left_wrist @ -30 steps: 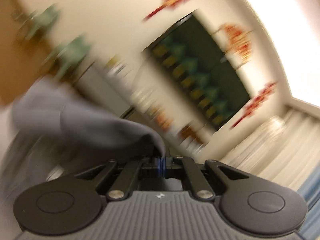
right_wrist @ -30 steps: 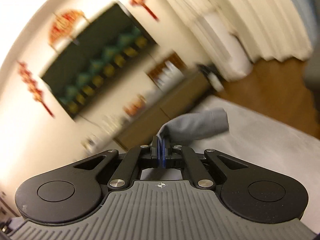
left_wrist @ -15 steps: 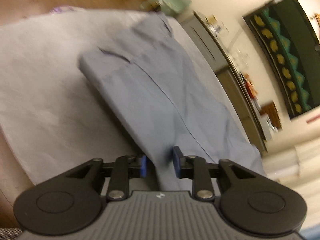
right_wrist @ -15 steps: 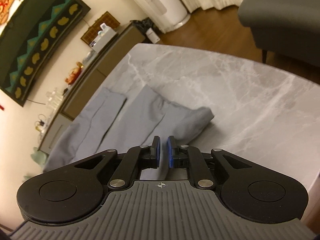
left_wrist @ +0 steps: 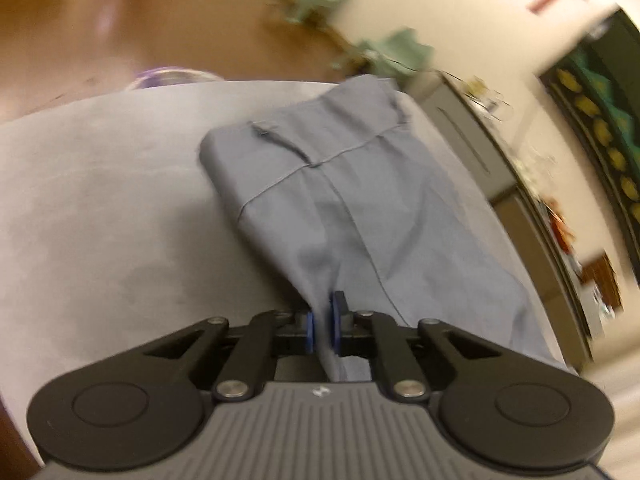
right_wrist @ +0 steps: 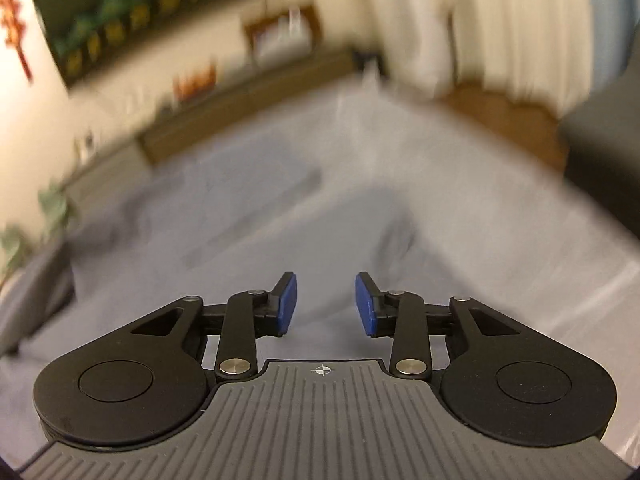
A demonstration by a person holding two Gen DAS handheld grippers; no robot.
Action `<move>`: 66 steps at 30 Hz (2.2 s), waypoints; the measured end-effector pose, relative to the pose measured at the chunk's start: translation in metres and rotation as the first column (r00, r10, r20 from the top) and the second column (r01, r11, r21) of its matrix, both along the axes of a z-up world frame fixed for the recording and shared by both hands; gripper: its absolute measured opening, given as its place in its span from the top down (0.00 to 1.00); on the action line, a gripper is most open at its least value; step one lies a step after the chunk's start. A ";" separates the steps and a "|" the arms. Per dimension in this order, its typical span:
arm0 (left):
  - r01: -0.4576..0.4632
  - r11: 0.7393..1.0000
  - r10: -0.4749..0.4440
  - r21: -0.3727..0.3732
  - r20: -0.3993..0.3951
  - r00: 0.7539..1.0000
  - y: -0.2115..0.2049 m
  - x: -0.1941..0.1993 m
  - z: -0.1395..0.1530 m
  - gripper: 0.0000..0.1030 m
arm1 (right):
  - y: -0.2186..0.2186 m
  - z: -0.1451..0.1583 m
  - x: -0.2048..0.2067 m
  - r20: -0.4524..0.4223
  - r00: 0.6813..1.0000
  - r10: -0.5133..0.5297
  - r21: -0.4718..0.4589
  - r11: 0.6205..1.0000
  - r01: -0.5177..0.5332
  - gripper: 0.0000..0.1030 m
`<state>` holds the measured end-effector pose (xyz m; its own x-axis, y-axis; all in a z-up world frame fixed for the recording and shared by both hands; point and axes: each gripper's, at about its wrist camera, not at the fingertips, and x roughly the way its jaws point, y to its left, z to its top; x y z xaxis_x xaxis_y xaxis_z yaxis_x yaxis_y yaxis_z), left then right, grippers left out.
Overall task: Fold clothes
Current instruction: 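Open both grippers and release the folded grey trousers onto the table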
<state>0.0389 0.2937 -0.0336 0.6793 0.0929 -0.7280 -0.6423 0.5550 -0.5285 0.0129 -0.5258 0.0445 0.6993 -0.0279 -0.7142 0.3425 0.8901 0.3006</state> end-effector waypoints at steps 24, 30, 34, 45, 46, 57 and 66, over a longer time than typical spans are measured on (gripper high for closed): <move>0.354 0.925 -0.334 -0.139 0.144 0.931 -0.081 0.080 0.020 0.57 | 0.294 0.136 0.106 -0.009 0.563 0.827 -0.625 0.434 -0.648 0.08; 0.341 0.931 -0.320 -0.130 0.159 0.934 -0.080 0.080 0.016 0.57 | 0.398 0.116 0.211 -0.252 0.292 0.923 -0.652 0.062 -0.756 0.08; 0.327 0.937 -0.306 -0.122 0.159 0.939 -0.072 0.090 0.011 0.57 | 0.415 0.092 0.279 -0.371 0.192 0.909 -0.490 -0.016 -0.872 0.09; 0.287 0.952 -0.269 -0.104 0.159 0.950 -0.062 0.093 0.012 0.57 | 0.402 0.114 0.243 -0.453 0.094 0.887 -0.436 -0.128 -0.891 1.00; 0.280 0.954 -0.260 -0.112 0.163 0.952 -0.061 0.092 0.012 0.57 | 0.393 0.124 0.225 -0.442 0.091 0.892 -0.462 -0.140 -0.876 1.00; 0.304 0.933 -0.269 -0.192 0.188 0.945 -0.077 0.078 0.003 0.53 | 0.323 0.120 0.241 -0.357 0.483 0.800 -0.584 0.212 -0.783 0.24; 0.390 0.910 -0.360 -0.141 0.200 0.911 -0.098 0.109 0.008 0.51 | 0.195 0.056 0.357 -0.147 0.925 0.350 0.247 0.919 -0.309 0.18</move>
<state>0.1479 0.1952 -0.0252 0.7512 -0.3101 -0.5827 -0.2993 0.6268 -0.7194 0.3695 -0.3306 0.1009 0.4968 0.3503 -0.7940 0.1089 0.8825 0.4575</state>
